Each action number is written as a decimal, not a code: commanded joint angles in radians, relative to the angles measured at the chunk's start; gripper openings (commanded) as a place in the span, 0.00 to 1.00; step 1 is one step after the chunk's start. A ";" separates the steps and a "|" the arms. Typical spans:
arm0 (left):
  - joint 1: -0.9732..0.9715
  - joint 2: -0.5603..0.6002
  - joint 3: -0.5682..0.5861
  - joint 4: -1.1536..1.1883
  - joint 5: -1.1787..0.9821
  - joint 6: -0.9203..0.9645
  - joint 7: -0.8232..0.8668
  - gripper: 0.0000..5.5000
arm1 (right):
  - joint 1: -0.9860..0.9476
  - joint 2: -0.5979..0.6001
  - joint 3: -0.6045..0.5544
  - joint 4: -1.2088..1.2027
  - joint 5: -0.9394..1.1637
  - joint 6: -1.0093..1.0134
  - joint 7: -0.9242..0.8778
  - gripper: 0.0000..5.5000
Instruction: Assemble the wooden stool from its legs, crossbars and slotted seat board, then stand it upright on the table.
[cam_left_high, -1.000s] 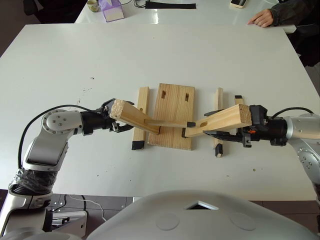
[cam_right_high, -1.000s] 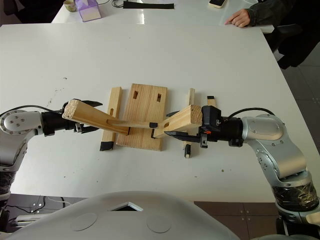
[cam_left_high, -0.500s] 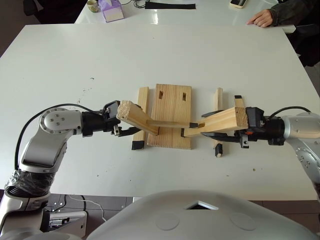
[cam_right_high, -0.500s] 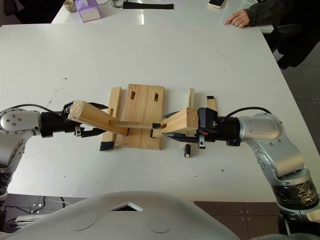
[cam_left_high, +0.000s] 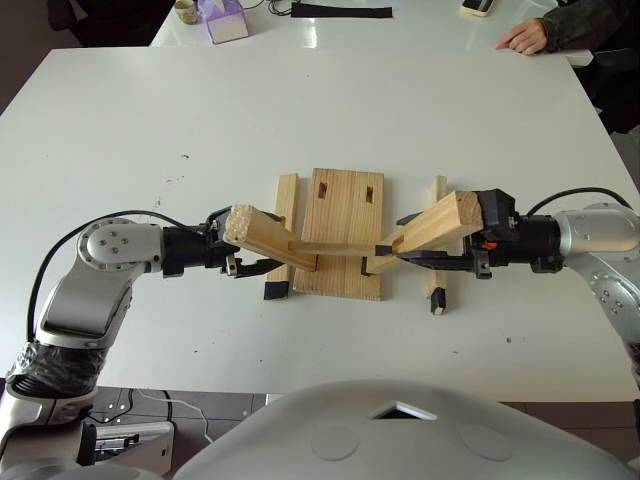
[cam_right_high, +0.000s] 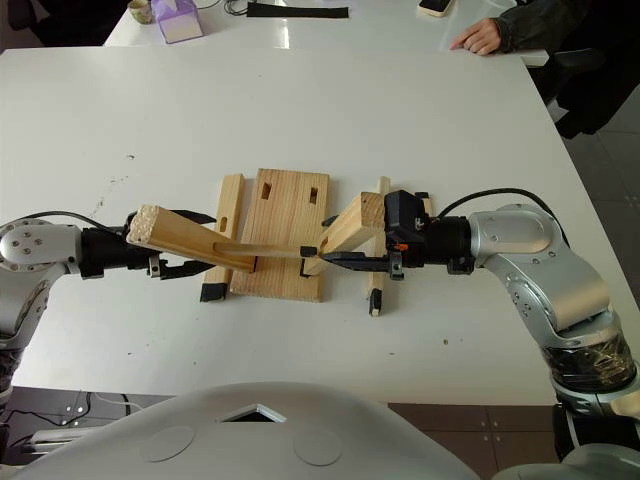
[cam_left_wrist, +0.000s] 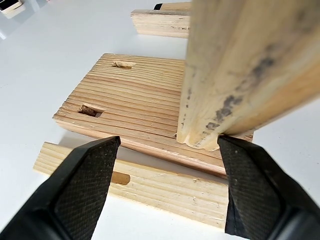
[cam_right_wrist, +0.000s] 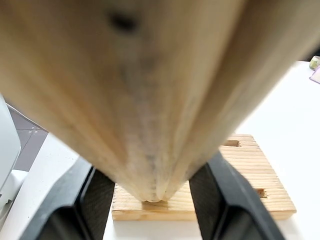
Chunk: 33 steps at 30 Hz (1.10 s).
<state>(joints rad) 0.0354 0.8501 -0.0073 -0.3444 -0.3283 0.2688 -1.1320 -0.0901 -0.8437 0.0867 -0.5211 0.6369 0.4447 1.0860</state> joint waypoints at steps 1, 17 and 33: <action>-0.009 -0.016 -0.021 -0.023 -0.008 0.015 0.018 0.66 | -0.027 0.004 0.061 0.004 -0.021 0.039 0.021 0.36; 0.005 -0.037 -0.045 -0.019 0.016 0.033 0.065 0.66 | 0.007 -0.009 0.112 -0.006 -0.141 -0.100 0.066 0.36; -0.161 -0.146 -0.156 -0.115 -0.003 0.133 0.104 0.66 | -0.118 -0.047 0.309 0.118 -0.225 0.098 0.073 0.36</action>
<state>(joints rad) -0.0287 0.7974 -0.1076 -0.3833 -0.2576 0.4117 -1.0260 -0.2565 -0.8792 0.2341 -0.4666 0.5015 0.4095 1.1266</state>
